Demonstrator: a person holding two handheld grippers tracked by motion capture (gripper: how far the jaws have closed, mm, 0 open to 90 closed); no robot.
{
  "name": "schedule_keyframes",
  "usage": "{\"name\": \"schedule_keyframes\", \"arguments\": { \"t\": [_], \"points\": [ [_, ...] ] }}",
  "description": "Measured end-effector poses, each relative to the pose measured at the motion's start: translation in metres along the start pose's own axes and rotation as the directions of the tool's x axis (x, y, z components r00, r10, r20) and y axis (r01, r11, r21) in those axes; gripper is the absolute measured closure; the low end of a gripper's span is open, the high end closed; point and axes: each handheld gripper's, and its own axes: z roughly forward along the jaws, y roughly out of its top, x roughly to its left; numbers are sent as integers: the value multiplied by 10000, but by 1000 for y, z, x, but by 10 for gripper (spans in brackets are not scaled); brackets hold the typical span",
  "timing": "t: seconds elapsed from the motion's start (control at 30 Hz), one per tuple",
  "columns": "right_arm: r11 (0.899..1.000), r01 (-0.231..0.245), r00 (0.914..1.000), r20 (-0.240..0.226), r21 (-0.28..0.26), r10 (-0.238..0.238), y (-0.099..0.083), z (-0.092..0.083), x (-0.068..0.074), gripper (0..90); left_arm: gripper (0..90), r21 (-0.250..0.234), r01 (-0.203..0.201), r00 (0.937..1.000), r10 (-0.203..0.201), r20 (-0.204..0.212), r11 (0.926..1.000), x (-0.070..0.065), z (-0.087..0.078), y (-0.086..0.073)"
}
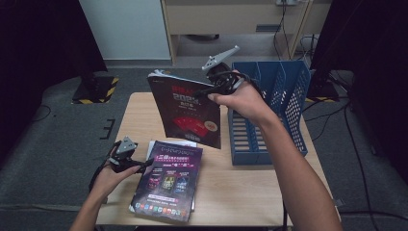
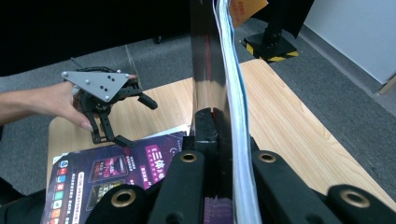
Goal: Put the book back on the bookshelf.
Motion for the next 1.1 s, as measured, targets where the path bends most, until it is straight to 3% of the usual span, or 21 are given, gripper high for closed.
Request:
{"name": "schedule_keyframes", "arguments": {
  "t": [1.1],
  "points": [
    [9992,373,9992,-113,105,-372,-9,-32,8,871,38,327,-137,9999,134,90,9994,-1,3,-4]
  ]
}}
